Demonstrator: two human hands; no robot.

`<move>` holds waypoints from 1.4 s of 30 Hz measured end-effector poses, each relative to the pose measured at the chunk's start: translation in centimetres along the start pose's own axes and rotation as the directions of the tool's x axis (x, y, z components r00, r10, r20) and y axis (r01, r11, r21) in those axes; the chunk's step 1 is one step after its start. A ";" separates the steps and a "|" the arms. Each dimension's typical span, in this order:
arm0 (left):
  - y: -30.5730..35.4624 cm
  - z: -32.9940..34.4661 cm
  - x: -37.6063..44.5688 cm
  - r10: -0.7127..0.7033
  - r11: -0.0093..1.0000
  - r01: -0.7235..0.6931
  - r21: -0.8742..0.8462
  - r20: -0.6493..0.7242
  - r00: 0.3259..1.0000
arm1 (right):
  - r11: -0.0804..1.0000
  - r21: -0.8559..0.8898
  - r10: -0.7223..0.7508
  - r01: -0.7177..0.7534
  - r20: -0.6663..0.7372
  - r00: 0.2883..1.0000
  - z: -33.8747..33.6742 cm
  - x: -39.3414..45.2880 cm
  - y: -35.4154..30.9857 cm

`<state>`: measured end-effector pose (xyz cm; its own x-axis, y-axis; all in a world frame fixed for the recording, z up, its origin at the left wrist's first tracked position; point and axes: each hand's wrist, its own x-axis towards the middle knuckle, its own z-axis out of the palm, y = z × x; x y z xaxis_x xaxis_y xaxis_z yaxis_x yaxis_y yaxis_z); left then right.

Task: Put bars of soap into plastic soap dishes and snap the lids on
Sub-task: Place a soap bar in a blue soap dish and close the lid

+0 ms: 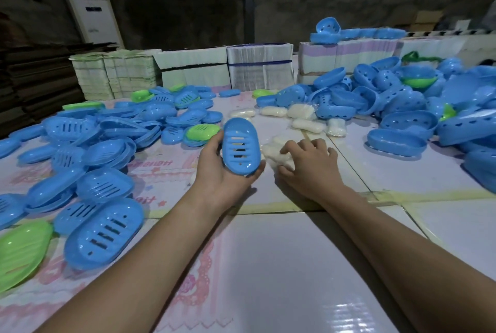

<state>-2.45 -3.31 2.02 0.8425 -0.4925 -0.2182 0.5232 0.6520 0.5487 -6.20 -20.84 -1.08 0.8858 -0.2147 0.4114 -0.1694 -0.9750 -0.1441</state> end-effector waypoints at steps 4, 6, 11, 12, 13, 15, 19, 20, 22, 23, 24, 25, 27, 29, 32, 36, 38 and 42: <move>-1.2 0.3 0.0 -0.023 0.999 0.024 0.047 -0.028 0.999 | 0.999 -0.038 0.031 -0.033 -0.053 0.998 0.4 -0.1 -0.9; -1.8 0.5 0.0 -0.029 0.997 0.032 0.072 -0.041 0.999 | 0.998 -0.054 0.032 -0.035 -0.058 0.998 0.5 -0.1 -0.8; -2.6 0.6 -0.2 0.002 0.992 0.010 0.129 -0.089 0.996 | 1.000 0.013 0.022 -0.021 -0.135 0.991 0.2 -0.2 -0.1; -2.6 0.6 -0.2 0.007 0.990 0.007 0.141 -0.095 0.995 | 0.997 0.067 0.038 -0.028 -0.148 0.988 0.1 -0.1 0.0; -2.5 0.6 -0.2 0.008 0.988 0.008 0.155 -0.101 0.995 | 0.990 0.132 0.063 -0.043 -0.153 0.986 -0.1 -0.1 0.1; -2.5 0.4 -0.1 0.009 0.984 0.010 0.180 -0.106 0.994 | 0.973 0.221 0.102 -0.066 -0.157 0.982 -0.5 0.0 0.4; -2.8 0.4 -0.1 -0.001 0.981 0.022 0.190 -0.110 0.994 | 0.962 0.260 0.133 -0.080 -0.192 0.972 -1.1 0.1 0.8; -2.9 0.3 -0.1 -0.008 0.983 0.028 0.182 -0.111 0.994 | 0.945 0.312 0.165 -0.096 -0.201 0.966 -1.2 0.1 0.9; -2.9 0.3 -0.1 -0.028 0.985 0.045 0.167 -0.105 0.994 | 0.862 0.487 0.261 -0.141 -0.186 0.947 -1.6 0.2 1.0; -2.9 0.3 -0.1 -0.039 0.986 0.054 0.158 -0.100 0.994 | 0.805 0.572 0.301 -0.156 -0.167 0.939 -1.8 0.2 0.9; -3.0 0.3 -0.1 -0.047 0.987 0.062 0.150 -0.097 0.994 | 0.757 0.633 0.326 -0.159 -0.156 0.932 -1.9 0.1 0.9; -3.1 0.3 0.0 -0.053 0.987 0.067 0.148 -0.098 0.994 | 0.727 0.671 0.337 -0.147 -0.161 0.928 -2.1 0.0 0.8; -3.2 0.3 0.0 -0.054 0.986 0.070 0.153 -0.101 0.993 | 0.697 0.712 0.322 -0.090 -0.198 0.926 -2.7 -0.4 0.2; -3.2 0.4 0.0 -0.047 0.992 0.057 0.113 -0.086 0.995 | 0.697 0.717 0.258 0.003 -0.254 0.932 -3.2 -0.8 -0.3; -2.9 0.3 0.3 -0.005 0.998 0.010 0.068 -0.077 0.997 | 0.761 0.633 0.091 0.145 -0.326 0.941 -3.5 -1.5 -1.1; -2.7 0.0 0.5 0.061 0.996 -0.056 0.065 -0.086 0.994 | 0.809 0.518 -0.071 0.279 -0.384 0.921 -3.4 -2.3 -1.9; -2.7 0.0 0.3 0.083 0.995 -0.079 0.060 -0.069 0.994 | 0.808 0.511 -0.096 0.293 -0.377 0.921 -3.4 -2.3 -1.9; -2.6 0.1 0.1 0.093 0.995 -0.093 0.040 -0.011 0.996 | 0.803 0.497 -0.116 0.328 -0.409 0.905 -3.4 -2.5 -1.8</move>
<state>-3.70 -5.10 0.62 0.8890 -0.4232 -0.1751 0.4375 0.6715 0.5981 -9.56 -18.72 1.27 0.6447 -0.1052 0.7572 0.3690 -0.8246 -0.4288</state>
